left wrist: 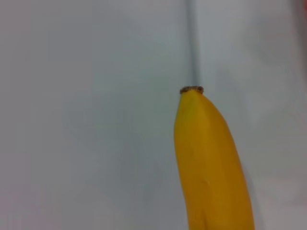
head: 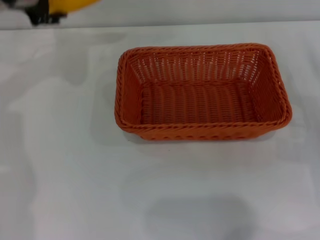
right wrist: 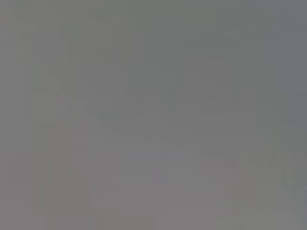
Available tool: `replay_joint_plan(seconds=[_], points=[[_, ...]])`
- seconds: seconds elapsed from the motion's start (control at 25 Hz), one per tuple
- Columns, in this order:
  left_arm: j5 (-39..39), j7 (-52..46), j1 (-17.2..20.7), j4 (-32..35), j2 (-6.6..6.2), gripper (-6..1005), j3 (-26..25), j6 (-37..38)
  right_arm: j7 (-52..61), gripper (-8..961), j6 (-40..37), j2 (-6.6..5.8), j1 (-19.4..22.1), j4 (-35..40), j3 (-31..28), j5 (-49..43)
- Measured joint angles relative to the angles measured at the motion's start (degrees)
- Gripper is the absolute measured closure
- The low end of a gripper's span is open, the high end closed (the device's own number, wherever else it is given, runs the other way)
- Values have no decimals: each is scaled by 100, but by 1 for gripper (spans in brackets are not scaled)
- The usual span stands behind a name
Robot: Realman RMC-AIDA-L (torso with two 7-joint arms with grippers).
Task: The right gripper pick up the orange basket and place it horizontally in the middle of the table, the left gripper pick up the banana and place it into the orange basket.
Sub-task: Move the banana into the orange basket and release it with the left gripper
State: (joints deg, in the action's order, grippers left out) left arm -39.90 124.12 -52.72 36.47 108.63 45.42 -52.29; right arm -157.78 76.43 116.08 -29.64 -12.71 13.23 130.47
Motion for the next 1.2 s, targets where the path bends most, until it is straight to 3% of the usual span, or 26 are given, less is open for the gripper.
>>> replay_joint_plan(seconds=[0.28,0.56,0.8,1.0,1.2], points=[[-1114,-255,95,689,221,469,36,-246,40,96,411,-32,50,159,13,-435],[-1847,-683,-414,297,408,469,220,-865,236,96,422,-55,122,427,13,-1066],[-1777,-1505,-694,232,704,467,792,-1067,454,96,428,-69,403,798,21,-1398],[-1436,-3115,-842,616,666,466,1745,-1450,483,96,435,-76,567,932,22,-1402],[-861,-4199,-1198,771,676,464,1828,-2056,485,96,432,-79,639,1041,22,-1406]])
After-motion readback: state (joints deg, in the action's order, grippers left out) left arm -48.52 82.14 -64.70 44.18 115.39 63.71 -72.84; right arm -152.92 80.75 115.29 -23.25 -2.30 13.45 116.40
